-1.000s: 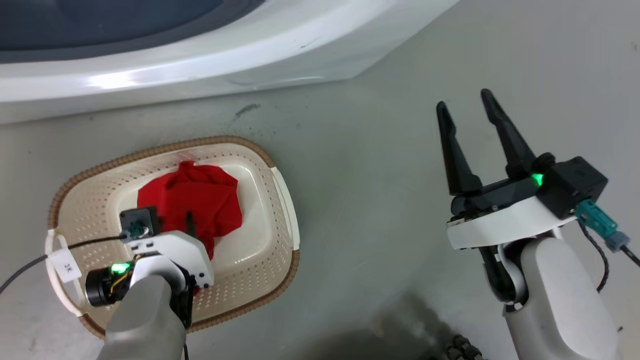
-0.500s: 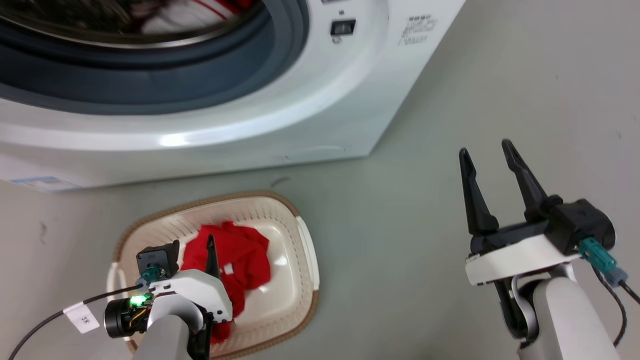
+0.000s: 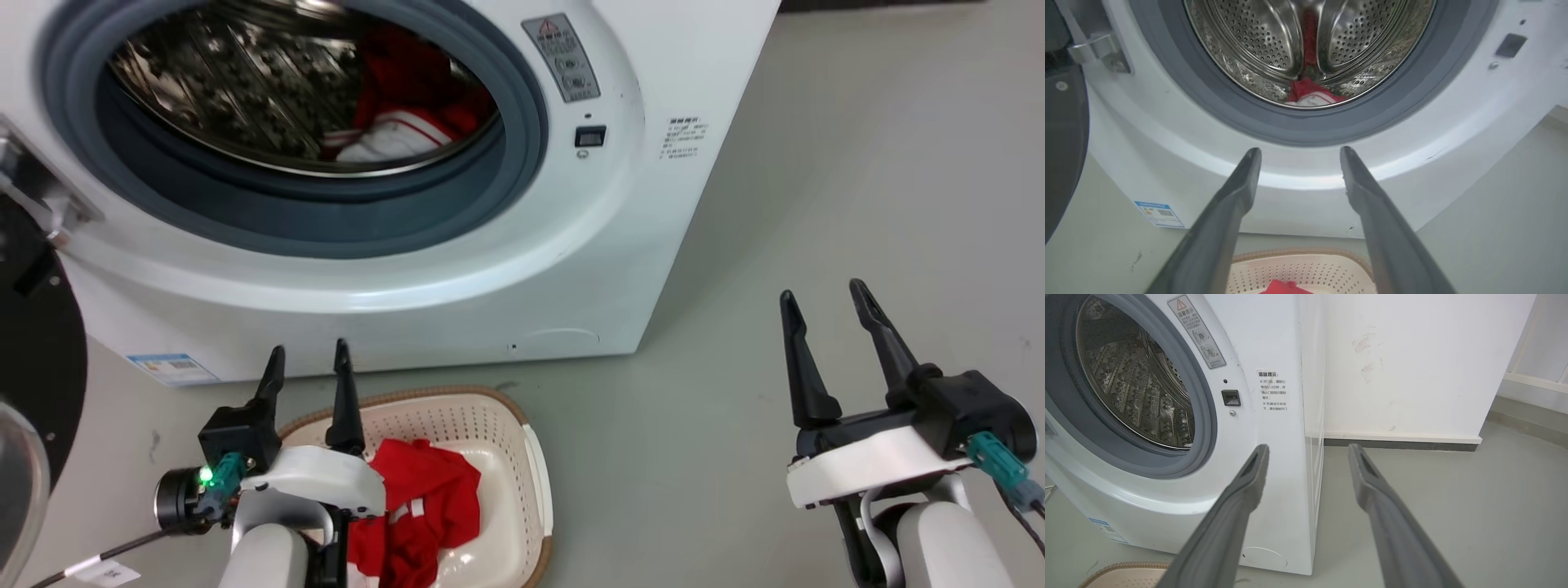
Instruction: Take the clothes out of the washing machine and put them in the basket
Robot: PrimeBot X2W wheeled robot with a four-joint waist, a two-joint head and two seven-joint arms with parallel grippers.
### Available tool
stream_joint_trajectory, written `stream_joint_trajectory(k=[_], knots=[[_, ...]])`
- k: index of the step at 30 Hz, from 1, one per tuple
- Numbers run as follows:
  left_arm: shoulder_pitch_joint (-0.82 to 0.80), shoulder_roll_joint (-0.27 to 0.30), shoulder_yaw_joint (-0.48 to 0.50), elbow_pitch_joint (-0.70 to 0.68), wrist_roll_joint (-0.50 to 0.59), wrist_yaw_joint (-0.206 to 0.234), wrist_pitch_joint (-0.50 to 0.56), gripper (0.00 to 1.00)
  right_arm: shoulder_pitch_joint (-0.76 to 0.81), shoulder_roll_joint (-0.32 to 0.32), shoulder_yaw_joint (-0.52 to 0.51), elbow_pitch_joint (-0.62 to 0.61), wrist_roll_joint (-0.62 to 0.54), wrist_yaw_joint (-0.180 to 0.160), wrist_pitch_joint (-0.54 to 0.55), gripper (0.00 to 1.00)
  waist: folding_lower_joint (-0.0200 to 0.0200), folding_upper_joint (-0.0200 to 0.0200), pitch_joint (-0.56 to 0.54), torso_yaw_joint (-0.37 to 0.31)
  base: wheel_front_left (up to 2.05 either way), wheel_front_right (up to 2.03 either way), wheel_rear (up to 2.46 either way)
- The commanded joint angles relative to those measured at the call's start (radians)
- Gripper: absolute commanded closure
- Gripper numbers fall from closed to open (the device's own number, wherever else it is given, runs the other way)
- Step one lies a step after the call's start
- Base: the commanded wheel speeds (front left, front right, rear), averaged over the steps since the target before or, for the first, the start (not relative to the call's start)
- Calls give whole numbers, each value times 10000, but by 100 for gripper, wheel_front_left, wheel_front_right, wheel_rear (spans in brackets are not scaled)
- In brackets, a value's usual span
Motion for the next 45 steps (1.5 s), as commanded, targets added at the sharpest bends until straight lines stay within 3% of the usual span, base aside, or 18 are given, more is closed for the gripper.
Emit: stream_joint_trajectory(k=[1,8,16,23,36,45], knots=[[123,-18,-54,-137,28,58,-25,0,120,-1,-19,-70,-31,-7,59,0,2,0,-205,57,0,0,0],[463,-12,-371,-1516,457,235,-26,0,366,1,-303,-455,-146,-7,283,0,2,0,-547,155,0,0,0],[-725,1,-435,-1490,771,115,-25,0,291,1,-365,-974,-10,-7,417,0,2,0,-71,143,0,0,0],[-2864,395,-187,-327,921,-110,-26,0,-135,1,-5,-1319,232,-7,347,0,2,0,1047,-353,0,0,0],[-7069,1843,86,3242,1149,-367,110,0,-1345,10,986,-878,1116,-7,-295,0,2,0,3432,-1850,0,0,0],[-10021,2980,-115,5211,1425,-640,1322,0,-2122,13,1728,-428,1968,-7,-479,0,2,0,4565,-2774,0,0,0]])
